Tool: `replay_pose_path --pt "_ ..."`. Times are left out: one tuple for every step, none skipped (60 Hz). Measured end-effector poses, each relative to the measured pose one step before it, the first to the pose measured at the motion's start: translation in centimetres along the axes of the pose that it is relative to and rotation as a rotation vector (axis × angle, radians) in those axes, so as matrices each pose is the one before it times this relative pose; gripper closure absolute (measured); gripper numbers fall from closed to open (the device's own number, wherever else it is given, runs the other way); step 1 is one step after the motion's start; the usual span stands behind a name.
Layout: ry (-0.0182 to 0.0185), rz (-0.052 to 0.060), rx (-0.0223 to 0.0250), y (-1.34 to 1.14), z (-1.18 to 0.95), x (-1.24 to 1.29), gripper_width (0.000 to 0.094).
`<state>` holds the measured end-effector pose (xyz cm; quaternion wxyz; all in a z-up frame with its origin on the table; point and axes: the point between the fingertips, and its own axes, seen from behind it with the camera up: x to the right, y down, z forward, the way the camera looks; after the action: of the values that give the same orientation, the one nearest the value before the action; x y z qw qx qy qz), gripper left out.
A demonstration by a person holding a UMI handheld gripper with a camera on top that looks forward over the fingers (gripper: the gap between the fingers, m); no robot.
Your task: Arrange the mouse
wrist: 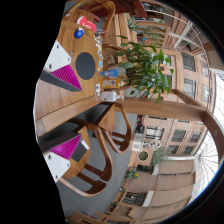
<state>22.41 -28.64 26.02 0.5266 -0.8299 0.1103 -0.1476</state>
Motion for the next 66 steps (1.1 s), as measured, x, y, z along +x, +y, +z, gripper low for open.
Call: replay_pose_path --pt "-0.00050 -0.0006 -0.00273 0.172 -0.059 -0.132 0.0082" --pt "-0.00095 0.0006 -0.00267 0.155 0.021 -0.072 0.0082" --pt "-0.00073 0.0006 -0.00200 0.183 0.040 -0.086 0.0085" --pt "-0.00010 0.0011 -0.00156 0.226 0.069 -0.079 0.0083" --pt "0.00007 0.0009 -0.00250 0.319 0.123 -0.088 0.0083" --pt "-0.00005 0.0004 -0.00407 0.421 0.100 -0.151 0.0082" --pt "-0.00062 -0.0003 -0.00550 0.470 0.137 -0.204 0.0081" --pt "-0.00310 -0.0012 -0.00728 0.366 -0.052 -0.337 0.0081" --pt "-0.00266 -0.0003 -0.00577 0.612 0.213 -0.374 0.0080" --pt "-0.00408 -0.0010 -0.00652 0.484 0.205 -0.344 0.0079" --pt "-0.00443 -0.0011 -0.00689 0.591 0.171 -0.383 0.0079" --pt "-0.00528 -0.0015 -0.00747 0.630 0.176 -0.419 0.0081" --pt "-0.00678 -0.0025 -0.00813 0.688 0.166 -0.501 0.0079" --pt "-0.00966 -0.0035 -0.00852 0.650 0.095 -0.423 0.0079" --pt "-0.00708 -0.0054 -0.00877 0.826 0.272 -0.749 0.0080" --pt "-0.01126 -0.0059 -0.01001 0.734 0.085 -0.507 0.0082" --pt "-0.01023 -0.0078 -0.01070 0.829 0.150 -0.690 0.0083" --pt "-0.01092 -0.0100 -0.01116 0.835 0.177 -0.731 0.0086" --pt "-0.01144 -0.0119 -0.01135 0.839 0.155 -0.764 0.0087" --pt "-0.01215 -0.0144 -0.01131 0.817 0.145 -0.843 0.0086" --pt "-0.01353 -0.0153 -0.00955 0.750 0.190 -0.900 0.0085" --pt "-0.01484 -0.0143 -0.00737 0.696 0.189 -0.973 0.0085" --pt "-0.01554 -0.0122 -0.00601 0.623 0.220 -1.002 0.0083" --pt "-0.01531 -0.0099 -0.00558 0.590 0.212 -1.035 0.0079" --pt "-0.01543 -0.0083 -0.00518 0.576 0.201 -1.015 0.0076" --pt "-0.01628 -0.0088 -0.00556 0.553 0.221 -1.072 0.0075" --pt "-0.01821 -0.0085 -0.00693 0.490 0.261 -1.126 0.0078" --pt "-0.01807 -0.0082 -0.00715 0.436 0.302 -1.175 0.0077" --pt "-0.01918 -0.0084 -0.00698 0.391 0.325 -1.144 0.0079" --pt "-0.02007 -0.0083 -0.00686 0.358 0.351 -1.237 0.0080" --pt "-0.02025 -0.0074 -0.00596 0.270 0.466 -1.222 0.0079" --pt "-0.02043 -0.0061 -0.00532 0.169 0.424 -1.199 0.0079" --pt "-0.01999 -0.0065 -0.00447 0.156 0.478 -1.179 0.0080" --pt "-0.01995 -0.0069 -0.00352 0.068 0.491 -1.145 0.0083" --pt "-0.01984 -0.0071 -0.00194 -0.009 0.536 -1.102 0.0083" --pt "-0.01832 -0.0065 0.00012 -0.101 0.579 -1.084 0.0082" --pt "-0.01666 -0.0058 0.00174 -0.182 0.603 -1.007 0.0083" --pt "-0.01530 -0.0064 0.00316 -0.243 0.661 -0.945 0.0083" --pt "-0.01407 -0.0072 0.00342 -0.250 0.673 -0.880 0.0083" --pt "-0.01360 -0.0089 0.00352 -0.263 0.630 -0.868 0.0082" --pt "-0.01251 -0.0098 0.00359 -0.277 0.714 -0.852 0.0082" --pt "-0.01094 -0.0084 0.00441 -0.372 0.718 -0.787 0.0082" --pt "-0.00942 -0.0068 0.00560 -0.431 0.762 -0.692 0.0083" --pt "-0.00747 -0.0043 0.00621 -0.446 0.774 -0.623 0.0080" --pt "-0.00651 -0.0030 0.00477 -0.458 0.801 -0.586 0.0083" --pt "-0.00664 -0.0032 0.00254 -0.433 0.777 -0.601 0.0082" --pt "-0.00621 -0.0032 0.00002 -0.422 0.808 -0.553 0.0084" --pt "-0.00648 -0.0025 -0.00039 -0.422 0.789 -0.513 0.0082" --pt "-0.00654 -0.0008 0.00008 -0.483 0.783 -0.506 0.0082" --pt "-0.00621 0.0010 0.00111 -0.491 0.751 -0.425 0.0080" --pt "-0.00538 0.0022 0.00247 -0.548 0.721 -0.386 0.0080" --pt "-0.00423 0.0017 0.00373 -0.588 0.751 -0.359 0.0080" --pt "-0.00326 0.0010 0.00438 -0.558 0.737 -0.297 0.0081" --pt "-0.00251 0.0002 0.00339 -0.516 0.760 -0.255 0.0081" --pt "-0.00141 -0.0008 0.00207 -0.470 0.745 -0.194 0.0079" --pt "0.00076 -0.0017 0.00062 -0.430 0.714 -0.153 0.0083" --pt "0.00206 -0.0026 0.00028 -0.411 0.701 -0.100 0.0082" --pt "0.00149 -0.0040 -0.00114 -0.422 0.730 -0.081 0.0081" --pt "0.00108 -0.0044 -0.00109 -0.358 0.654 -0.172 0.0080" --pt "-0.00097 -0.0052 -0.00079 -0.341 0.672 -0.196 0.0079" --pt "-0.00167 -0.0065 -0.00084 -0.332 0.641 -0.172 0.0081" --pt "-0.00123 -0.0065 -0.00150 -0.295 0.637 -0.148 0.0082" --pt "-0.00090 -0.0049 -0.00159 -0.324 0.776 0.069 0.0083" --pt "0.00000 -0.0043 -0.00279 -0.201 0.579 -0.244 0.0084" --pt "-0.00103 -0.0042 -0.00352 -0.199 0.531 -0.149 0.0084" --pt "-0.00047 -0.0029 -0.00246 -0.196 0.518 -0.101 0.0082"
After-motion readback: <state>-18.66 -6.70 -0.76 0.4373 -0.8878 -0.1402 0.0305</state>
